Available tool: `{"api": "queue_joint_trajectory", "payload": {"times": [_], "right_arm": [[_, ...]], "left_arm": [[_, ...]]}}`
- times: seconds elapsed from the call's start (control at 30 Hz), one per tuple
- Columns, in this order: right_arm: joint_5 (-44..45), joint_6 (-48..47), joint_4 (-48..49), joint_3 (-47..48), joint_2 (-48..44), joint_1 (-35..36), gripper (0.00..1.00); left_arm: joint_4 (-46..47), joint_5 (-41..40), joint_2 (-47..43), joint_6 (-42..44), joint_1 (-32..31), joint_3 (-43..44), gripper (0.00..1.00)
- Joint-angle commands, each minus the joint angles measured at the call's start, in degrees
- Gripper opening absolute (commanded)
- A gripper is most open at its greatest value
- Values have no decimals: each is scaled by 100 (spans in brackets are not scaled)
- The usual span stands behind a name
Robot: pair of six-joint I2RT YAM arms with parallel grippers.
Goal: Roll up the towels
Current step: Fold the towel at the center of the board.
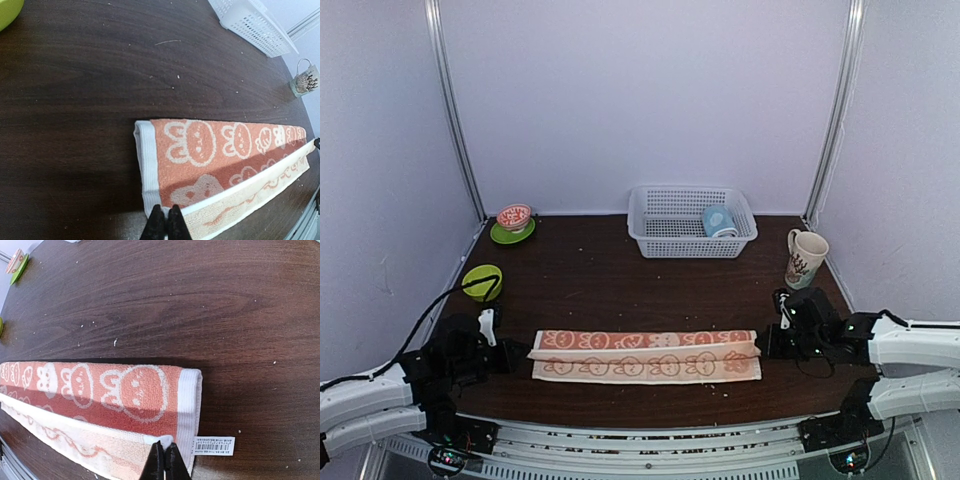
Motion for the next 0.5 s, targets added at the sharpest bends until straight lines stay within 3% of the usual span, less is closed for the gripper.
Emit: {"api": "queue_joint_trajectory", "payload": {"times": [0.0, 0.03, 0.1, 0.2, 0.33, 0.37, 0.47], "right_arm": [[269, 61, -224, -154, -38, 25, 0], [220, 40, -237, -156, -69, 41, 3], [160, 49, -340, -167, -197, 65, 33], [-33, 62, -555, -144, -495, 75, 60], [-99, 13, -1061, 27, -1123, 82, 70], [-75, -6, -1162, 92, -1259, 84, 71], [21, -47, -1329, 381, -1329, 82, 70]], "left_arm": [[-139, -142, 80, -9, 30, -54, 11], [-209, -107, 94, -22, 25, -30, 22], [-471, -51, 58, -68, 23, 54, 41], [-1071, -16, -274, -177, 18, 254, 56], [-1665, 31, -1139, -407, 4, 390, 67], [-1642, 75, -1347, -501, 1, 345, 76], [-1613, 18, -1629, -645, 0, 462, 78]]}}
